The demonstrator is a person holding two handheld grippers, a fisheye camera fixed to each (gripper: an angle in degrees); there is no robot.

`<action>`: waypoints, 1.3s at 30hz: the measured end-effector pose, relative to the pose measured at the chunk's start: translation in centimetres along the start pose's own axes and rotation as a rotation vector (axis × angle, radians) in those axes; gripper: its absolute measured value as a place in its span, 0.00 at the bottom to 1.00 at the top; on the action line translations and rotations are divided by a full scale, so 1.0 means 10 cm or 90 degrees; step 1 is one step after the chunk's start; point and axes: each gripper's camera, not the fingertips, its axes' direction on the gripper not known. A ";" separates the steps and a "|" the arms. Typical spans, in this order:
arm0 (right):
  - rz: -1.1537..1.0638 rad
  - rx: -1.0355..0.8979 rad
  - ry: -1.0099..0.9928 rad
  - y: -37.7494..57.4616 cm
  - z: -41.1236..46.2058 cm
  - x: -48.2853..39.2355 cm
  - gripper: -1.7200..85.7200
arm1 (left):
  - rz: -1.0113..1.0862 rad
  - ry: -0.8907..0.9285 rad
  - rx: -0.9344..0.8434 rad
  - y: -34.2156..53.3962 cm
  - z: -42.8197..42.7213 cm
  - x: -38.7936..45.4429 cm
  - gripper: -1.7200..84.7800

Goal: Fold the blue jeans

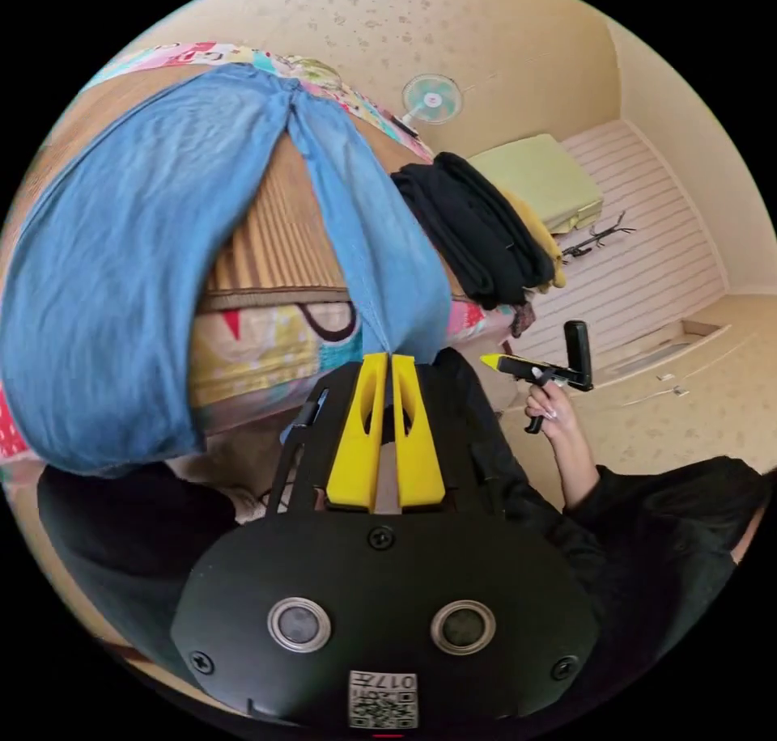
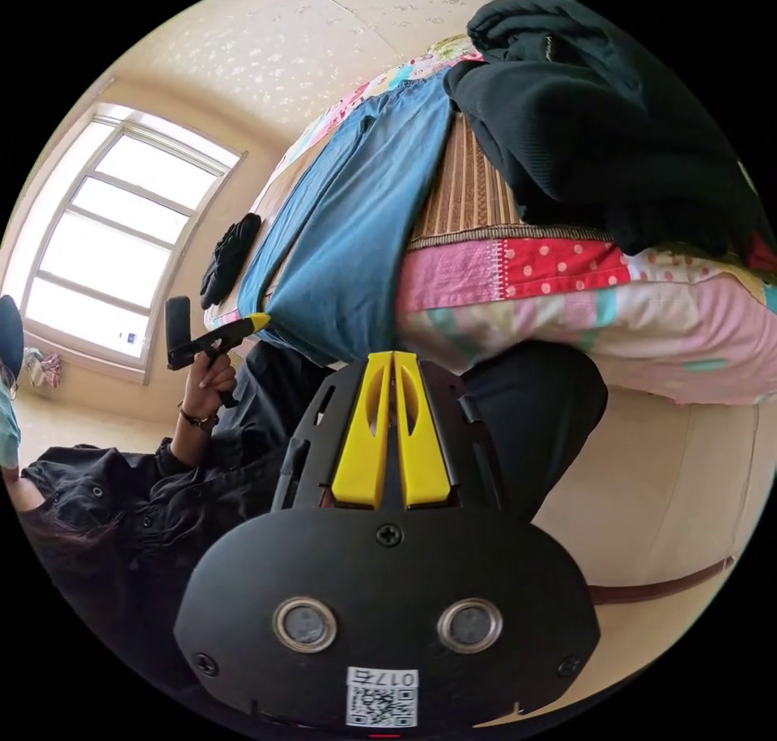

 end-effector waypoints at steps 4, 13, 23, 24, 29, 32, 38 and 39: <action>-0.009 0.007 -0.028 -0.07 0.11 -0.02 0.05 | -0.055 0.047 0.005 0.11 0.12 -0.16 0.01; -0.085 0.013 0.046 -0.29 0.50 -0.15 0.11 | -0.075 -0.074 0.003 0.16 0.16 0.07 0.02; -0.081 0.012 -0.035 -0.13 0.54 0.03 0.10 | -0.029 -0.040 0.105 0.43 -0.19 0.45 0.05; -0.091 0.008 -0.016 -0.12 0.55 0.01 0.09 | -0.021 -0.041 0.100 0.44 -0.19 0.50 0.06; -0.123 -0.089 0.026 0.05 0.62 -0.03 0.05 | 0.006 -0.003 0.076 0.48 -0.21 0.63 0.06; -0.120 -0.027 -0.032 0.31 0.34 -0.04 0.04 | 0.015 0.061 0.031 0.40 -0.19 0.74 0.09; -0.146 0.061 -0.126 0.57 -0.12 -0.25 0.03 | 0.087 0.119 -0.010 0.00 -0.33 1.22 0.15; -0.156 0.058 -0.131 0.57 -0.14 -0.31 0.03 | 0.100 0.117 -0.009 -0.11 -0.35 1.29 0.15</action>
